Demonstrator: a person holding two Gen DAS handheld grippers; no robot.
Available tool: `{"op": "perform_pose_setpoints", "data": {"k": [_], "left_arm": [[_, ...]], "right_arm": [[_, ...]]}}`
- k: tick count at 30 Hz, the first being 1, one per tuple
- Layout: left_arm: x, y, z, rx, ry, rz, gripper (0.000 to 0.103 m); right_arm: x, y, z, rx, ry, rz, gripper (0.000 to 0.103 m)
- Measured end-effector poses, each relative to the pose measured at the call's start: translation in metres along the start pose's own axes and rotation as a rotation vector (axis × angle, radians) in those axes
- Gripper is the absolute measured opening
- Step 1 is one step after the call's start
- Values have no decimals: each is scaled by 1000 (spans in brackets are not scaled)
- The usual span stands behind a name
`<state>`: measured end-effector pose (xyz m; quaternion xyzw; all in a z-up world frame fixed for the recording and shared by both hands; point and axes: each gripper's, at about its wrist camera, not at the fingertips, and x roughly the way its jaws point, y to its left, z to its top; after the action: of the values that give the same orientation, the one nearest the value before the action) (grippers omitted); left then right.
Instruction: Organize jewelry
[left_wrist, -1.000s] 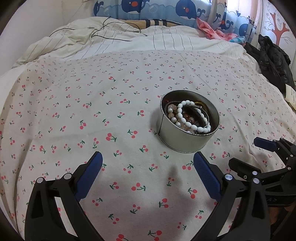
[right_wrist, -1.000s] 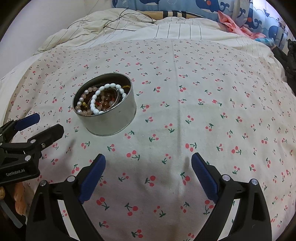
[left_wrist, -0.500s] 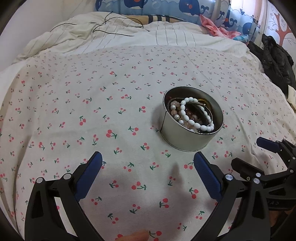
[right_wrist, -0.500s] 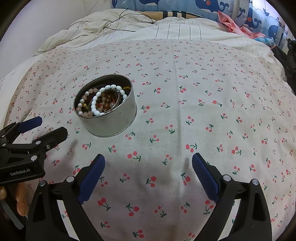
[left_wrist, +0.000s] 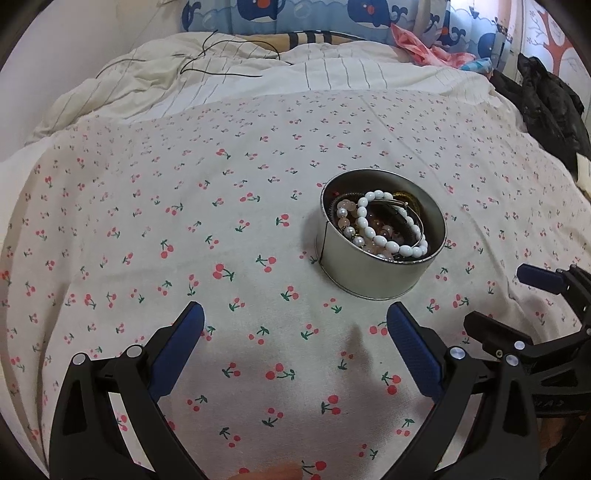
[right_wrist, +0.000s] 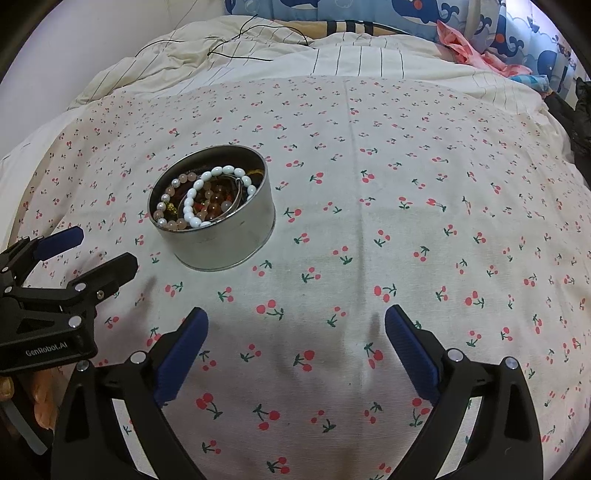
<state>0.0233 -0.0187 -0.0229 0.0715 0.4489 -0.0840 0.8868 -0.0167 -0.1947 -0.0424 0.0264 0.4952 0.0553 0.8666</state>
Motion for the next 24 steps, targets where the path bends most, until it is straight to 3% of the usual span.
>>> {"op": "perform_pose_setpoints", "data": {"k": [24], "left_arm": [[1, -1, 0, -12, 12, -6, 95]], "right_arm": [[2, -2, 0, -4, 8, 4, 94]]}}
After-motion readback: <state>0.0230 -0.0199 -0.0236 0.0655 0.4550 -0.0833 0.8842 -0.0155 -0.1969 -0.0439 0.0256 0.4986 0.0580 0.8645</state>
